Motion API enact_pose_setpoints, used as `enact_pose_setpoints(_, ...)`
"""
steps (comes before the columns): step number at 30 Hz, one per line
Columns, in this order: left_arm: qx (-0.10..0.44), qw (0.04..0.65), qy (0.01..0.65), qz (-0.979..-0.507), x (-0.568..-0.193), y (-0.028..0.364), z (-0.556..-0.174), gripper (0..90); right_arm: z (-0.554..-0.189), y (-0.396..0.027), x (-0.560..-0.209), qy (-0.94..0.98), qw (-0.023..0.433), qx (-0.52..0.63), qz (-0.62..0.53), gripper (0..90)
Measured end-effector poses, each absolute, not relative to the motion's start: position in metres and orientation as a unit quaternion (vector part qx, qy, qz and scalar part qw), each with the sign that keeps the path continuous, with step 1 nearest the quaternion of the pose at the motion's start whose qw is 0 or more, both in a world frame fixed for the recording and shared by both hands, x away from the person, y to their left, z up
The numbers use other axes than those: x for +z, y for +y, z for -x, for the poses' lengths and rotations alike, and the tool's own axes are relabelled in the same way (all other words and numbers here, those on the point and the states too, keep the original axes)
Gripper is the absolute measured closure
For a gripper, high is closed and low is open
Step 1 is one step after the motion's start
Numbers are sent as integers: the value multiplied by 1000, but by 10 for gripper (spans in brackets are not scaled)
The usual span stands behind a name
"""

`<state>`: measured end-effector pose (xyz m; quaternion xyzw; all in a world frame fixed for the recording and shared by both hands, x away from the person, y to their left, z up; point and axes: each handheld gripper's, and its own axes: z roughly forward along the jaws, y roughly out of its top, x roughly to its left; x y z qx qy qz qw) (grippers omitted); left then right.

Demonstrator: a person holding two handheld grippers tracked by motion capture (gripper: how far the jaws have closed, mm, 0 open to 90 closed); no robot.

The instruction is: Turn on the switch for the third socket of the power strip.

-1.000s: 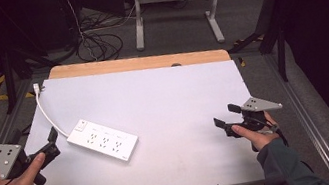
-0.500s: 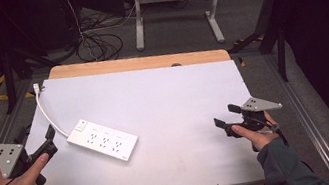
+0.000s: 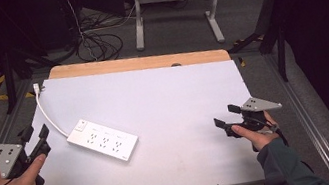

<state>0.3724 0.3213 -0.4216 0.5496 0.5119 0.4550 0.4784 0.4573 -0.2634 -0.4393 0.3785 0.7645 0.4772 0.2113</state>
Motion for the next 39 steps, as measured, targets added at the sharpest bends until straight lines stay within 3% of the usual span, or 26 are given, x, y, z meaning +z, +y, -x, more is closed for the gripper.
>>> enact_pose_setpoints(5, 453, 479, 510, -552, -422, 321, -373, 635, -457, -264, -439, 765, 211, 477, -378, 227)
enact_pose_setpoints(12, 450, 477, 505, -560, -422, 322, -372, 801, -458, -264, -439, 767, 214, 474, -376, 228)
enact_pose_setpoints(16, 445, 483, 503, -562, -422, 323, -372, 844, -457, -263, -439, 766, 213, 476, -376, 228)
enact_pose_setpoints(21, 440, 483, 496, -572, -423, 322, -373, 845, -458, -263, -440, 769, 214, 471, -376, 228)
enact_pose_setpoints(24, 439, 483, 491, -576, -423, 321, -373, 895, -458, -263, -440, 770, 214, 471, -375, 228)
enact_pose_setpoints(39, 433, 480, 461, -608, -425, 316, -378, 900, -458, -263, -440, 771, 212, 470, -374, 229)
